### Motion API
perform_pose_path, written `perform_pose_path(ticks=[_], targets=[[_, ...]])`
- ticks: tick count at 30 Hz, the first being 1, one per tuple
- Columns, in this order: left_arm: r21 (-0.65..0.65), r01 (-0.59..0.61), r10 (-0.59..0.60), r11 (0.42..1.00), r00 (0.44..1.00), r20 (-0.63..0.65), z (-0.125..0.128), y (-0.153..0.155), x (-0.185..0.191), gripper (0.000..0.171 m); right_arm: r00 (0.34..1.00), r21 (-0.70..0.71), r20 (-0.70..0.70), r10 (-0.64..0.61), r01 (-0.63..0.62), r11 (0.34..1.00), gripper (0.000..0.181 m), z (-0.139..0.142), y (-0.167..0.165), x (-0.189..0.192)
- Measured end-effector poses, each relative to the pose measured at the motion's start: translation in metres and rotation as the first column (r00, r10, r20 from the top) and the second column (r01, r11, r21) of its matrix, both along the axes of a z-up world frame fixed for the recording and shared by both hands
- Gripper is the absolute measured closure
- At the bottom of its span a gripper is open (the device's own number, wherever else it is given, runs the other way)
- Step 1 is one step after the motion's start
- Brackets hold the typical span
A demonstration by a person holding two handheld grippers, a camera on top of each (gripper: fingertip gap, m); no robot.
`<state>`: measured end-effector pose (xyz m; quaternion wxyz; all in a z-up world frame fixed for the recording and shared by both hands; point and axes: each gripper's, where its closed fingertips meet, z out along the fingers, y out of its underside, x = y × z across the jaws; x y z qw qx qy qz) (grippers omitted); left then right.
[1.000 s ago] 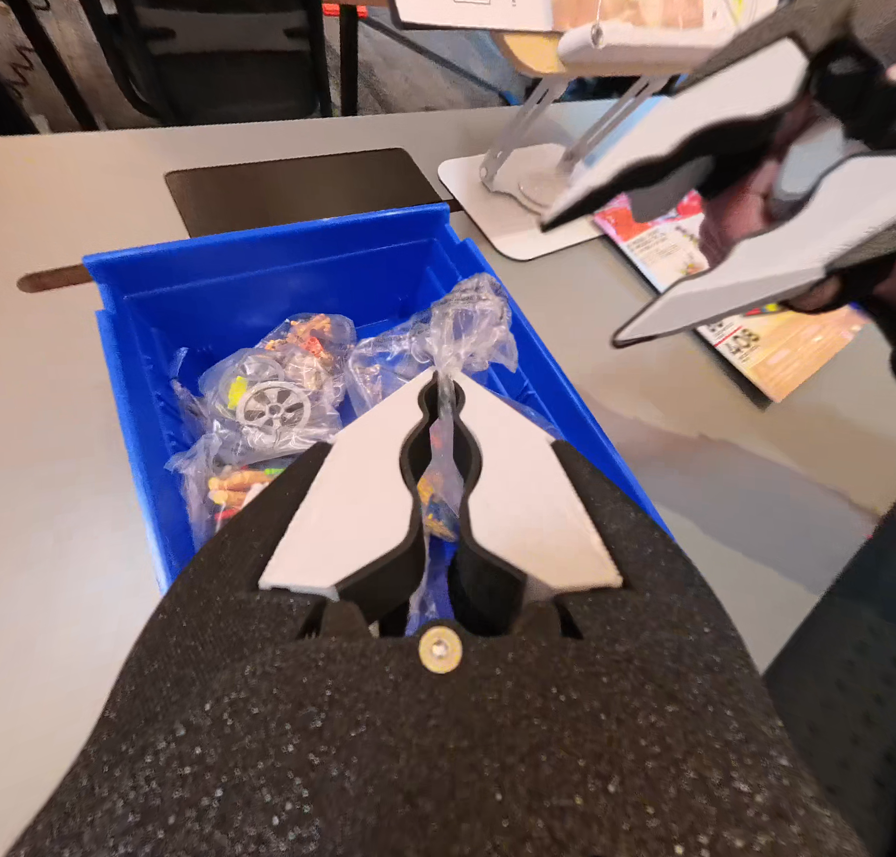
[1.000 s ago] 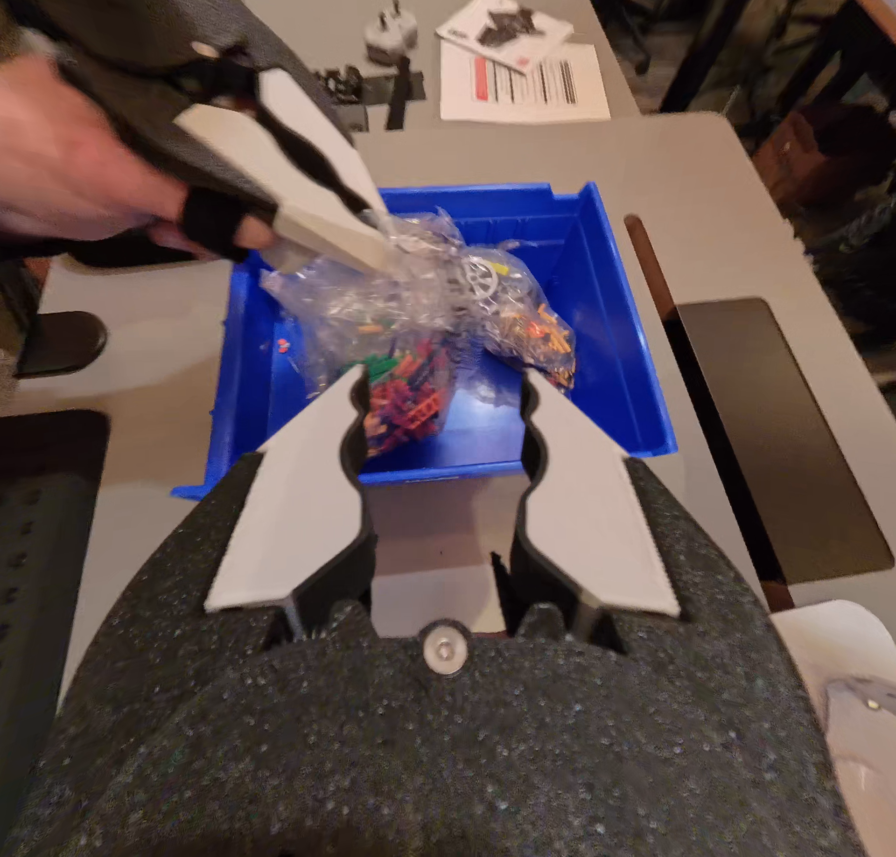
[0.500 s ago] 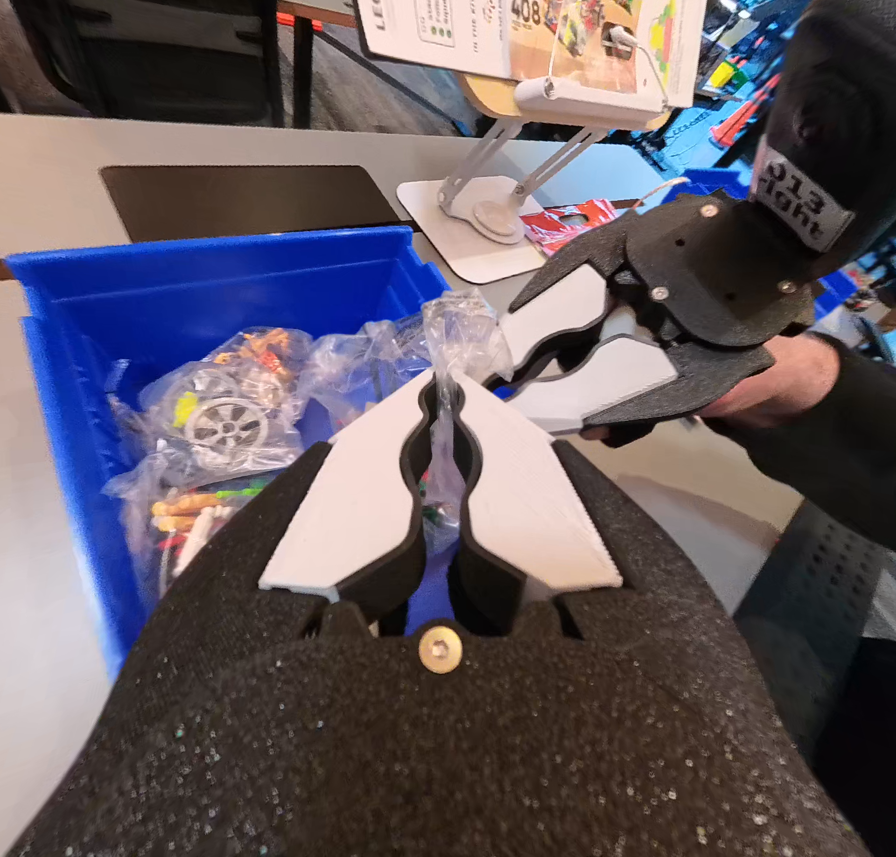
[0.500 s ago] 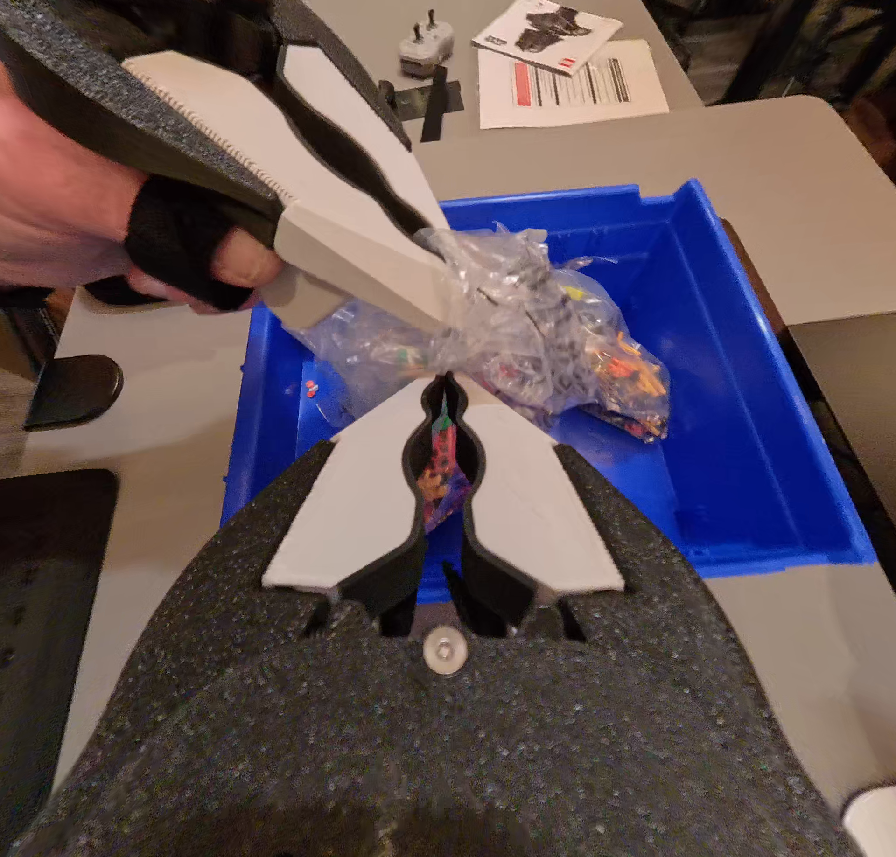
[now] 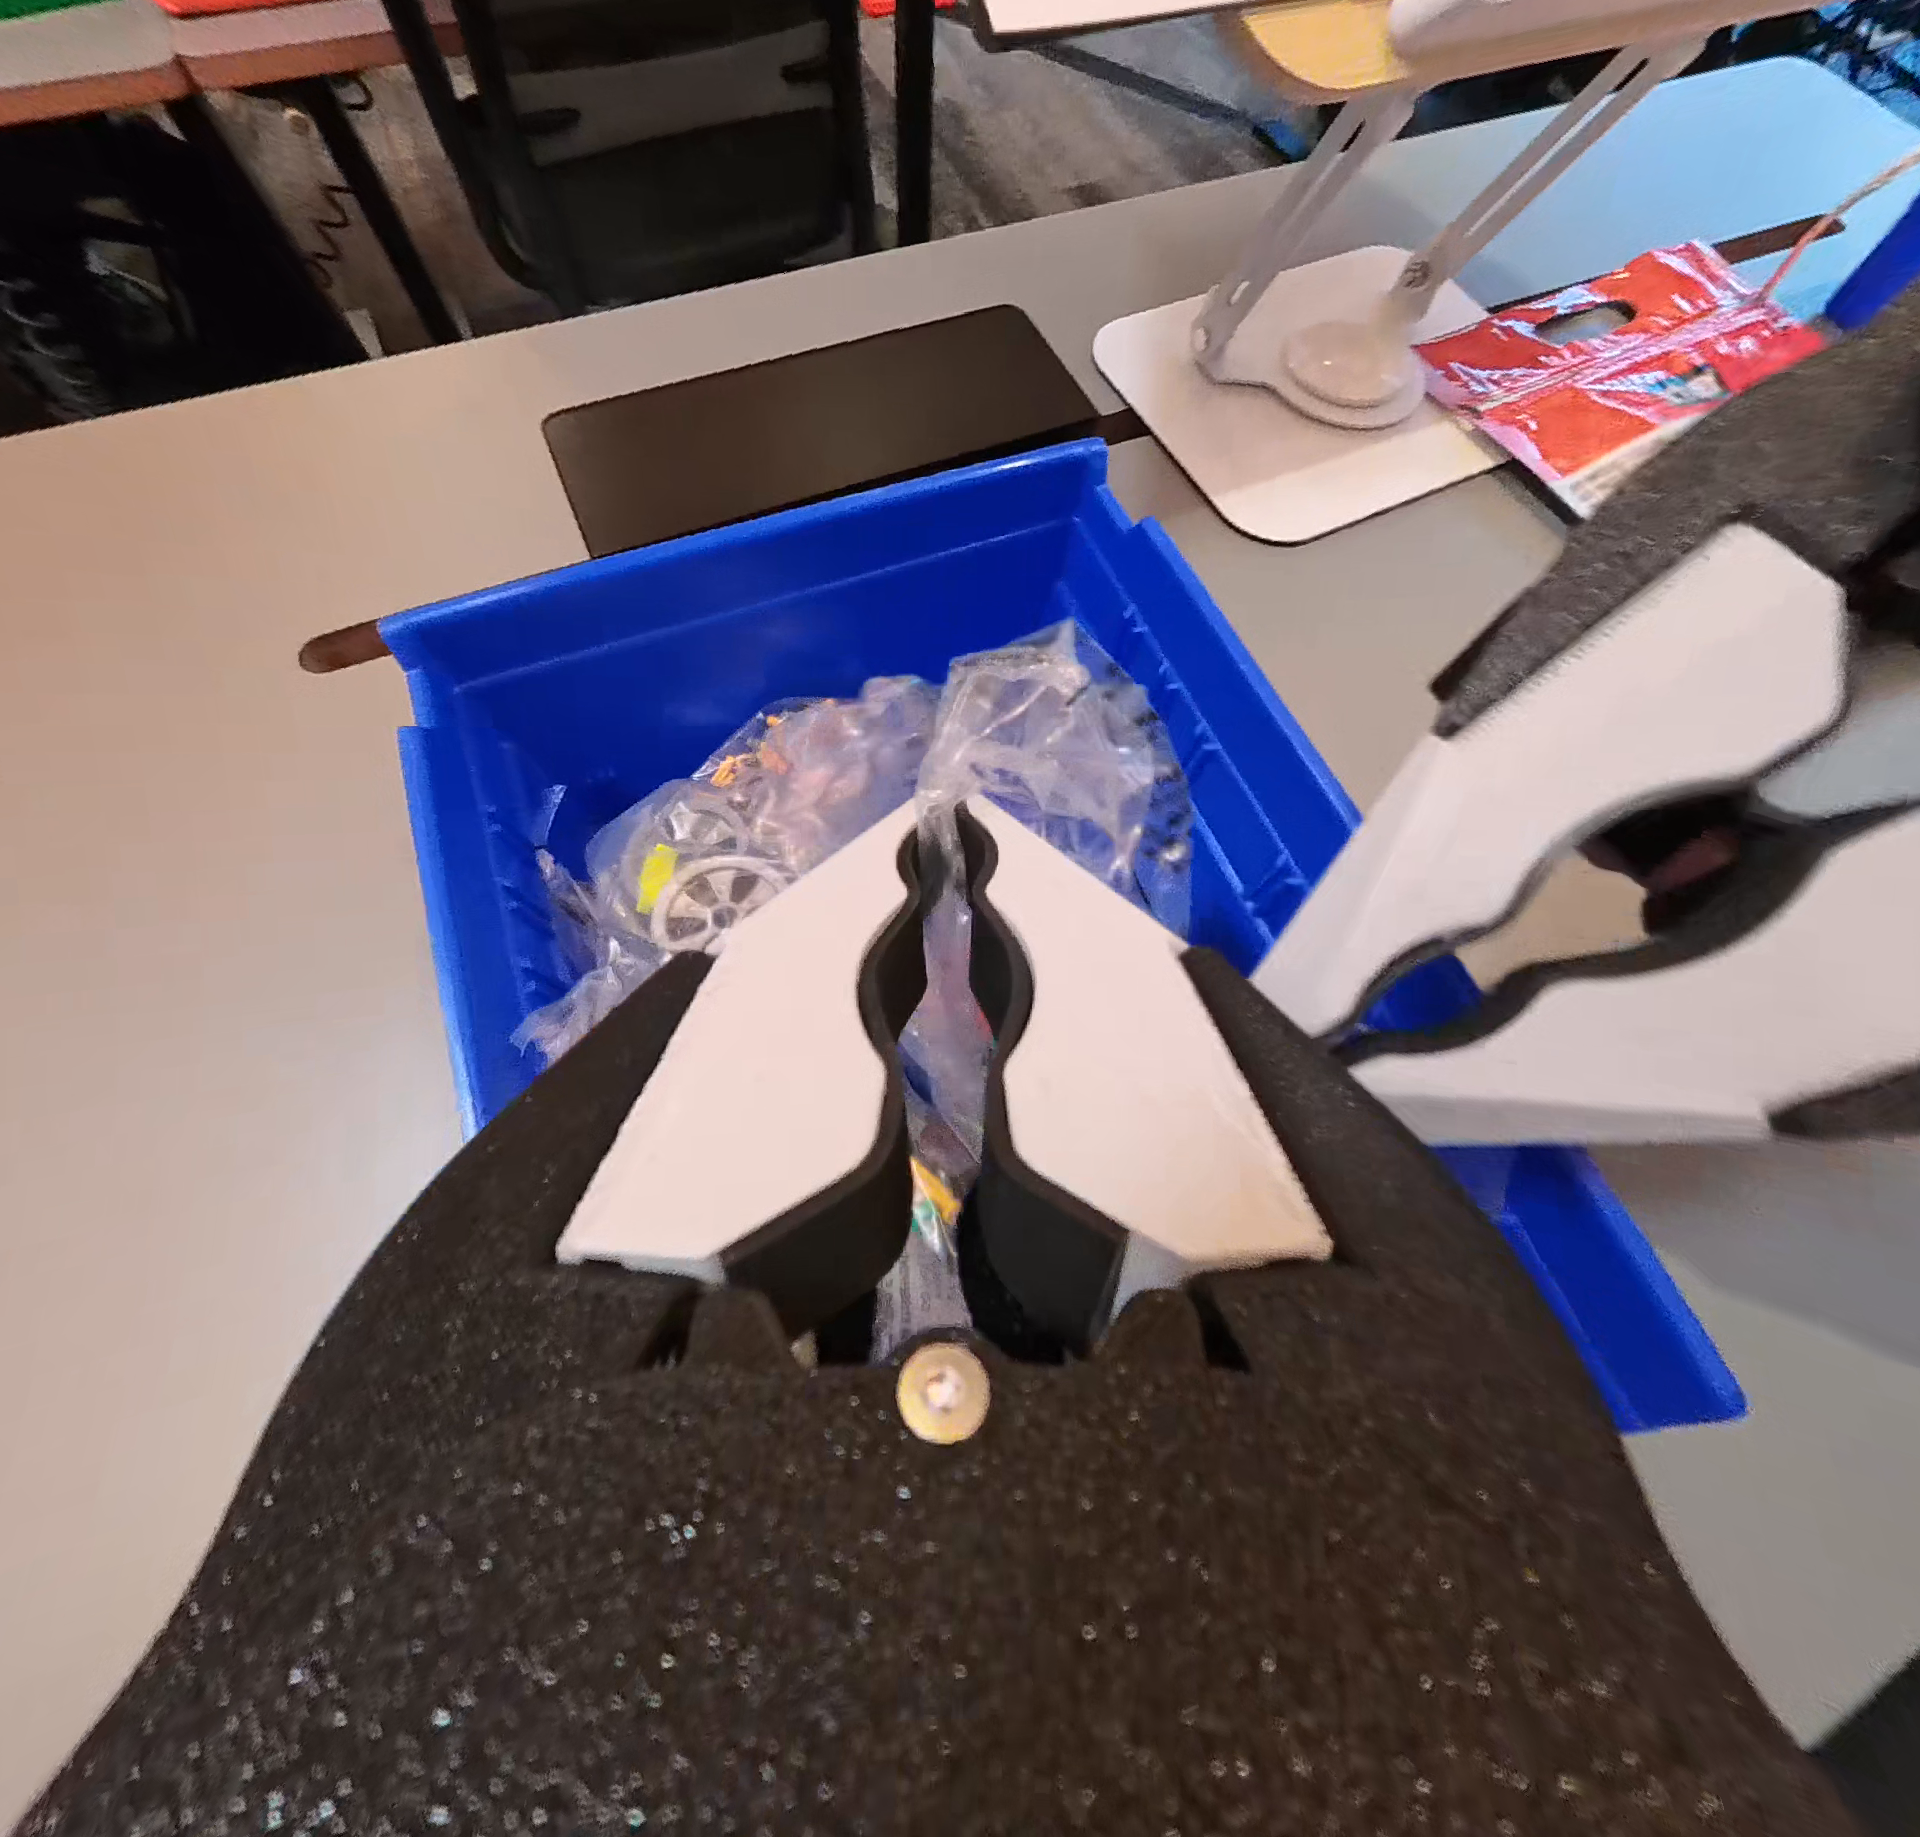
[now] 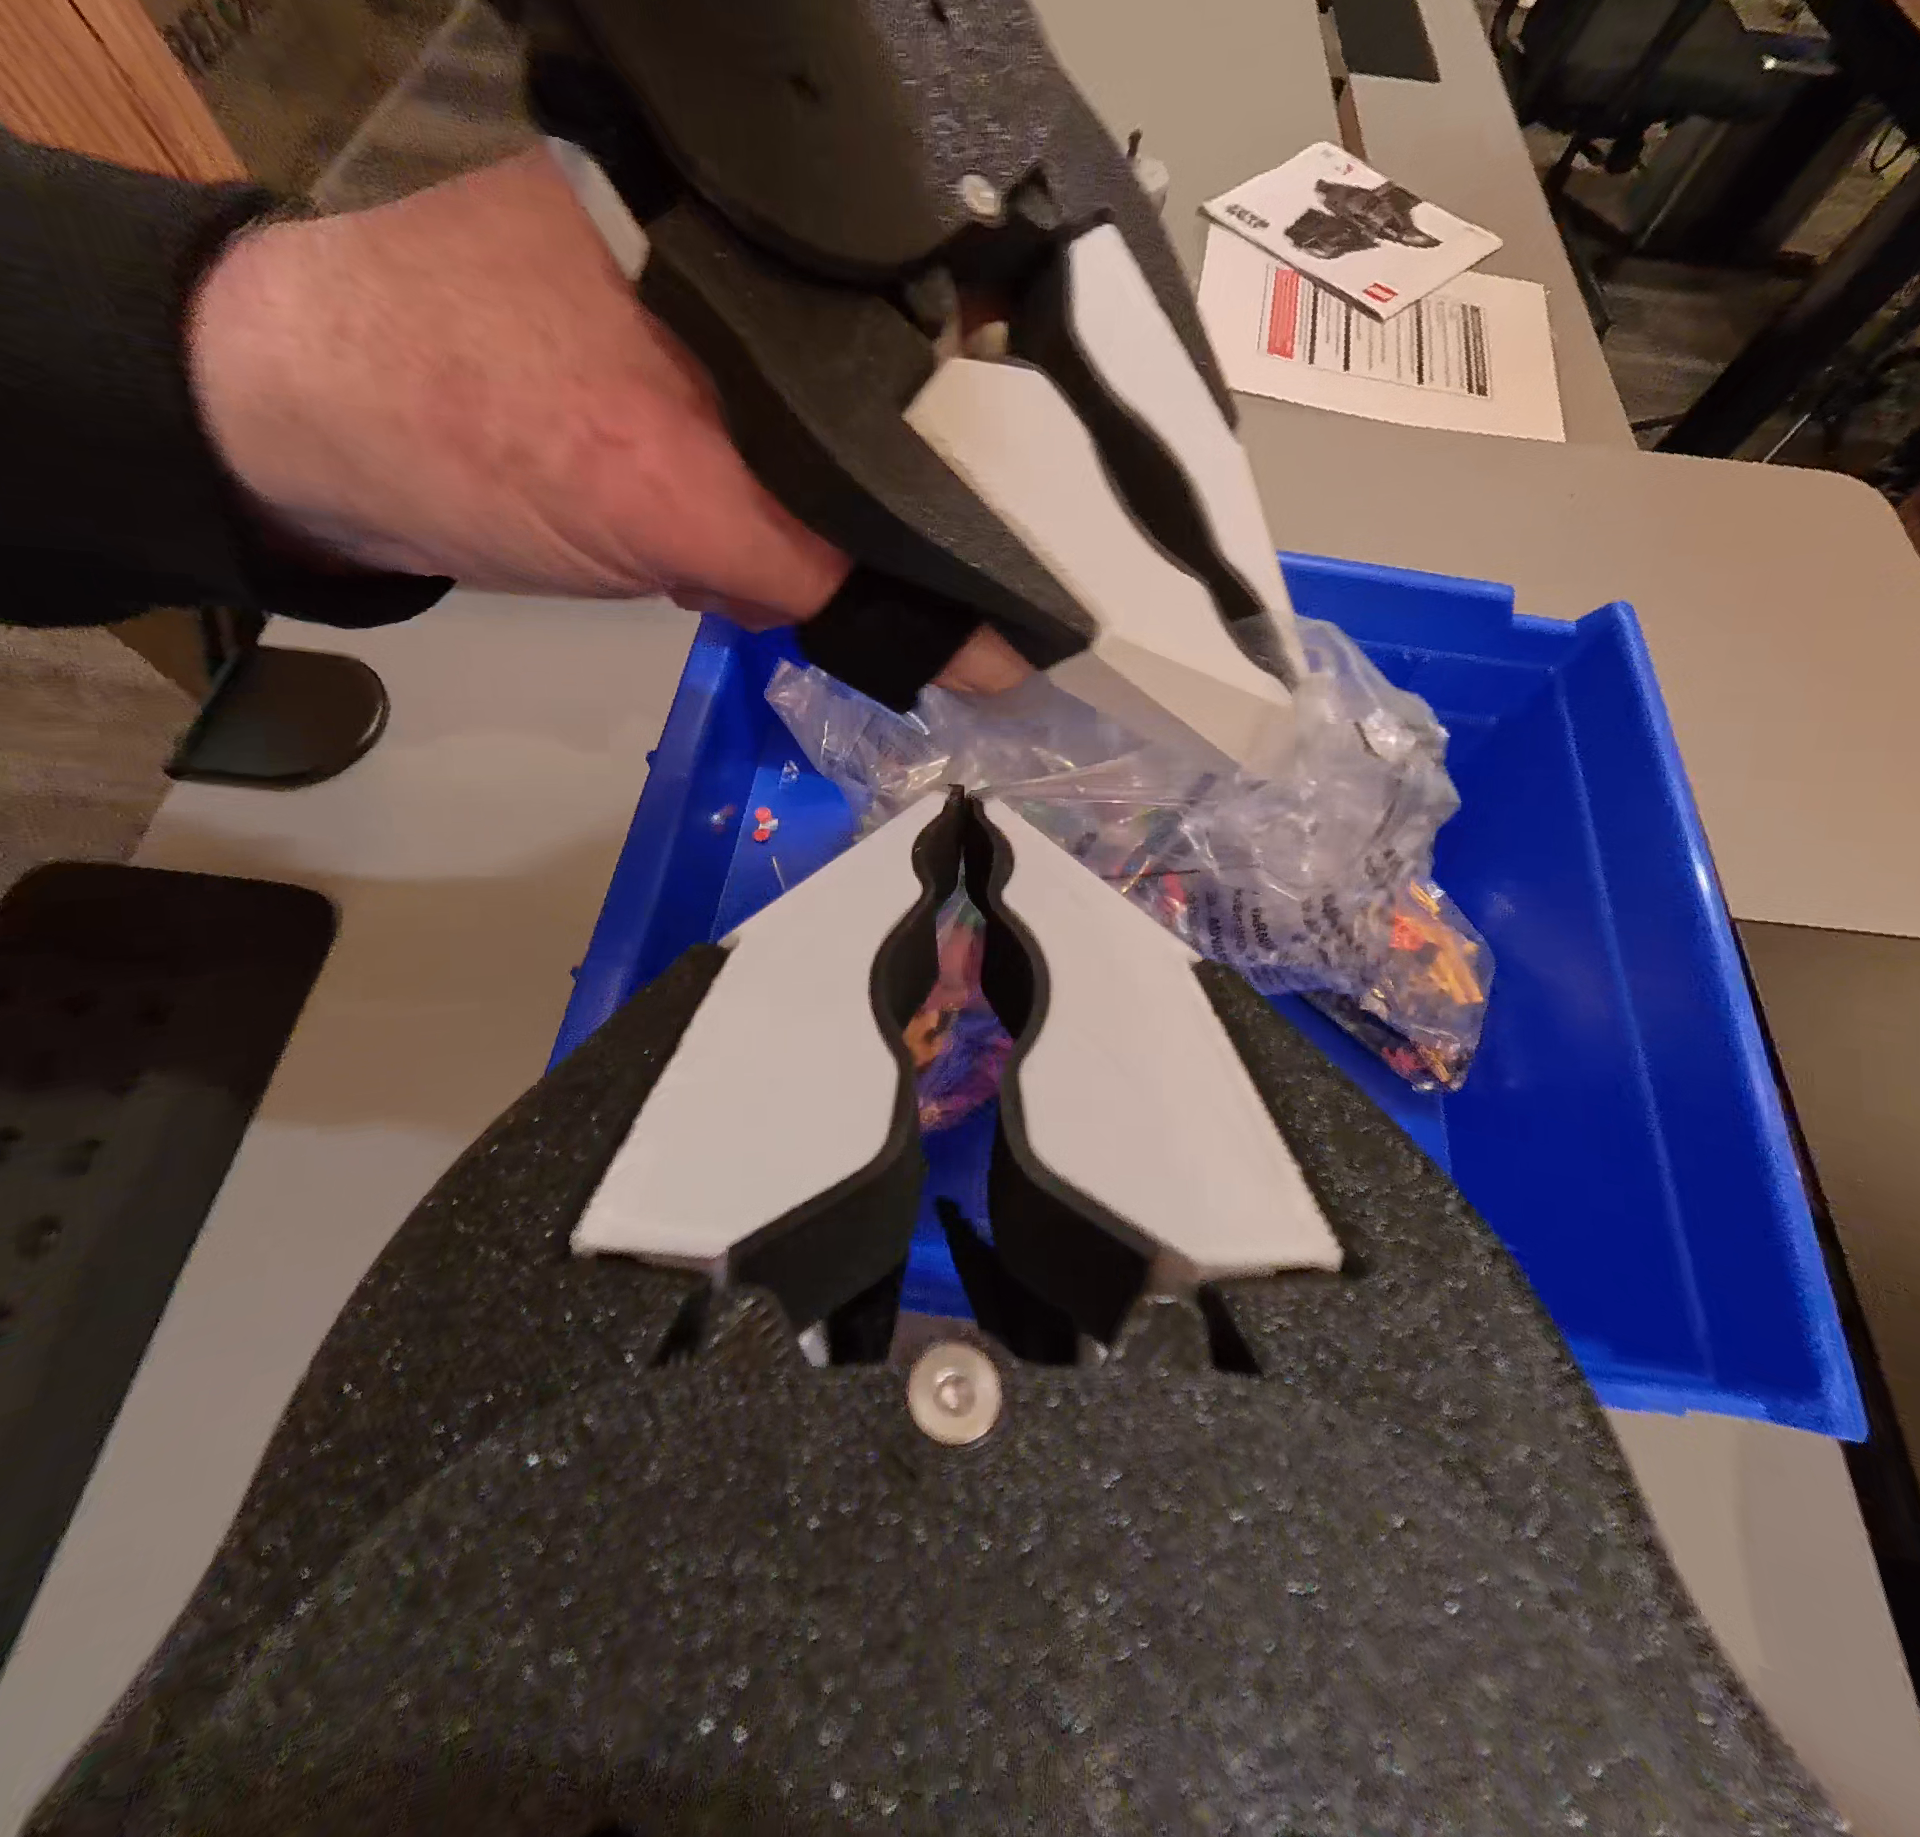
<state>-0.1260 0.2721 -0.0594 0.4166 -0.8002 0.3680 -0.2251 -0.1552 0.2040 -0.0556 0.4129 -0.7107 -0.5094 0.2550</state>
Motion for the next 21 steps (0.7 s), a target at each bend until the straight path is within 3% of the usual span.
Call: perform_pose_path(ticks=[11, 13, 15, 18, 21], targets=[[0.003, -0.027, 0.027, 1.000, 1.000, 0.002, -0.006, 0.018, 0.006, 0.171, 0.994, 0.043, 0.003, -0.112, 0.112, 0.993, 0.181, 0.000, -0.002, 0.026], [-0.008, 0.014, -0.014, 1.000, 0.999, 0.038, 0.002, 0.011, 0.009, 0.171, 0.984, -0.003, -0.073, -0.161, 0.161, 0.987, 0.181, 0.007, 0.001, 0.038], [-0.003, 0.015, -0.015, 1.000, 0.999, 0.046, 0.012, 0.008, 0.007, 0.171, 0.975, -0.004, -0.042, -0.220, 0.220, 0.975, 0.180, 0.002, 0.005, 0.048], [-0.028, 0.028, -0.025, 0.999, 0.995, 0.095, 0.025, -0.002, 0.009, 0.171, 0.957, -0.050, -0.120, -0.265, 0.261, 0.964, 0.130, 0.014, 0.006, 0.049], [-0.052, 0.027, -0.022, 0.998, 0.995, 0.102, 0.024, -0.008, 0.012, 0.171, 0.959, -0.070, -0.146, -0.241, 0.233, 0.970, 0.141, 0.015, 0.002, 0.038]])
